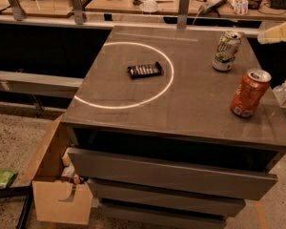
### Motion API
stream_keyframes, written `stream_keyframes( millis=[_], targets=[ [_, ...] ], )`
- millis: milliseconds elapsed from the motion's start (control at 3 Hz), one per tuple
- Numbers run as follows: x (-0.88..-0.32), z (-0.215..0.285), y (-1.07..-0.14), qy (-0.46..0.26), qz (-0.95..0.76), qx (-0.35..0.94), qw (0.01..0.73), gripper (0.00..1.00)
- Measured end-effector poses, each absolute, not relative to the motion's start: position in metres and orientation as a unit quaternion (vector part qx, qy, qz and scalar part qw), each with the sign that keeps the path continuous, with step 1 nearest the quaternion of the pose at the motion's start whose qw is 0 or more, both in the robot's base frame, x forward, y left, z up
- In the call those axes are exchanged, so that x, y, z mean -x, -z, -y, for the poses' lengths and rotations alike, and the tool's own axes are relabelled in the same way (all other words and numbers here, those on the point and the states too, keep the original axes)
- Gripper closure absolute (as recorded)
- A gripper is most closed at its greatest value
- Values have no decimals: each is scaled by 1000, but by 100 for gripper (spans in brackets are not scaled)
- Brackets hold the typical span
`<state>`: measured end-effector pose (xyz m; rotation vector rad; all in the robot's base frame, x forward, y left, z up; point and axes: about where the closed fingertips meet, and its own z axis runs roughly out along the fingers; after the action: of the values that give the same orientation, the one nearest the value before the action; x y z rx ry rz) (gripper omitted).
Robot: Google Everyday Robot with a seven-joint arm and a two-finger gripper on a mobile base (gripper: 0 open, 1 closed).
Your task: Move 7up can near rxbar chocolate
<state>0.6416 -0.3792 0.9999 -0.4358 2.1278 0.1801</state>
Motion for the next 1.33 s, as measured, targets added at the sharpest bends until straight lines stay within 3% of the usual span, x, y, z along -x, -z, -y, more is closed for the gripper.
stream_keyframes(
  millis=[667, 1333],
  targets=[
    [-651, 323, -958, -125, -858, 237, 439, 0],
    [-695, 282, -937, -139, -830, 239, 484, 0]
  ],
)
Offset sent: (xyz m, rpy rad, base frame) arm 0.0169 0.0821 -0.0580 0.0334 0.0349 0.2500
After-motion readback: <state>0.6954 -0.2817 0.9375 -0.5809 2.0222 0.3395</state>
